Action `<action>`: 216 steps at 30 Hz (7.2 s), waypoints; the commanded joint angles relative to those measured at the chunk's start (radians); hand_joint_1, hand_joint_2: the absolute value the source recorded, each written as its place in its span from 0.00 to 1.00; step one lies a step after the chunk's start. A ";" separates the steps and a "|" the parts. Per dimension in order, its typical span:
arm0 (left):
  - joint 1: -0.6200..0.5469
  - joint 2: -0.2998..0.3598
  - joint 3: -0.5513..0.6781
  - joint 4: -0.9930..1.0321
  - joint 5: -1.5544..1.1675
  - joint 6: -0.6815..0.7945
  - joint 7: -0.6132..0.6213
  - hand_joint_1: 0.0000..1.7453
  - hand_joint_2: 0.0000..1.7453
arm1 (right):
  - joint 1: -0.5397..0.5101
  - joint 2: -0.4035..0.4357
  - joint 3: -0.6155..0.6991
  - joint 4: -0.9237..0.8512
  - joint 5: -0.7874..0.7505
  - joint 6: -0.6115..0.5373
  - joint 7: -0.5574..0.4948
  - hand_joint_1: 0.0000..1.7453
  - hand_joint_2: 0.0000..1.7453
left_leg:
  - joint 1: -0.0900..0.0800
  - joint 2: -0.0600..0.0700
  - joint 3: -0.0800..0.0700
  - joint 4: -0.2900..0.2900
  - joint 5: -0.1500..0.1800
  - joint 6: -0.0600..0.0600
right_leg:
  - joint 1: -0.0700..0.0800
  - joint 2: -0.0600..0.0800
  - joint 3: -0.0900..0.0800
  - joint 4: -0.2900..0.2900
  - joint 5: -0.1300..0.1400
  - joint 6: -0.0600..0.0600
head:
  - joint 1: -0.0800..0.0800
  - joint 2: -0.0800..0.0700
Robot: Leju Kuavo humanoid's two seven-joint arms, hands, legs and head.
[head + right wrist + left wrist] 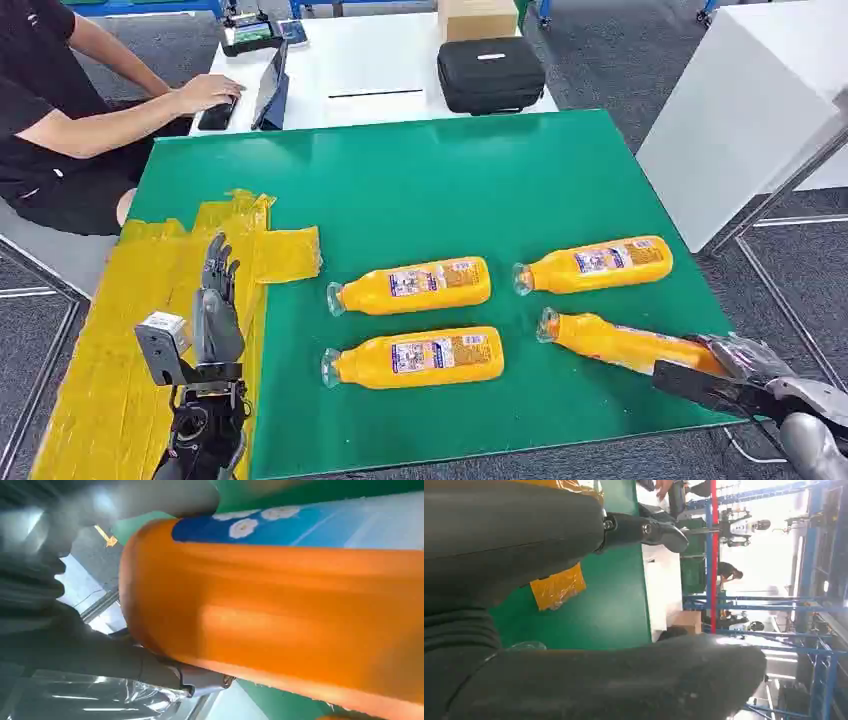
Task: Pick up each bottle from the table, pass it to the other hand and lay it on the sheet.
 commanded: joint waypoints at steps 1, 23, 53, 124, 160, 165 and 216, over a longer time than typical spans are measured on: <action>-0.022 0.026 -0.019 0.057 0.007 0.004 0.003 0.00 0.00 | -0.042 0.043 0.120 0.131 0.007 -0.002 -0.013 1.00 1.00 | 0.002 0.003 0.003 -0.001 0.000 -0.002 | 0.002 0.001 0.004 -0.003 0.001 -0.001 | 0.000 0.000; -0.014 0.017 0.007 0.040 0.001 0.010 -0.015 0.00 0.00 | 0.049 0.215 -0.136 -0.183 -0.277 -0.157 -0.133 1.00 1.00 | 0.001 0.010 0.009 -0.001 0.000 -0.002 | 0.003 0.009 0.006 -0.001 0.004 -0.004 | 0.000 0.000; 0.026 -0.009 0.021 -0.047 0.126 -0.126 0.032 0.00 1.00 | -0.055 0.530 -0.161 -0.302 -0.445 -0.228 -0.250 1.00 1.00 | 0.000 0.007 -0.003 -0.001 0.003 0.002 | 0.003 0.005 -0.003 -0.002 0.006 -0.002 | 0.000 0.000; -0.188 -0.048 -0.199 0.020 0.397 -0.176 0.167 0.00 1.00 | -0.676 1.007 0.928 0.730 -0.433 -0.240 0.023 1.00 1.00 | 0.002 0.002 -0.011 0.000 0.013 -0.005 | 0.006 0.000 -0.012 0.001 0.010 -0.004 | 0.000 0.000; -0.191 -0.039 -0.191 0.021 0.393 -0.179 0.126 1.00 1.00 | -0.702 0.993 0.861 0.807 -0.449 -0.371 -0.059 0.00 0.00 | 0.002 0.002 -0.011 0.000 0.013 -0.005 | 0.006 -0.001 -0.012 0.002 0.010 -0.004 | 0.000 0.000; -0.164 0.025 -0.026 -0.110 0.276 -0.067 0.070 1.00 1.00 | -0.602 0.846 0.624 0.470 -0.477 -0.472 -0.155 0.00 0.00 | 0.002 0.004 -0.013 0.001 0.013 -0.004 | 0.006 0.001 -0.014 0.002 0.011 -0.004 | 0.001 0.000; -0.390 0.201 -0.028 0.851 -1.424 0.410 0.390 0.00 0.00 | -0.377 0.616 0.421 0.009 -0.333 -0.207 -0.146 0.00 0.00 | 0.001 0.008 -0.010 -0.001 0.015 -0.005 | 0.006 0.005 -0.010 0.001 0.015 -0.004 | 0.000 0.000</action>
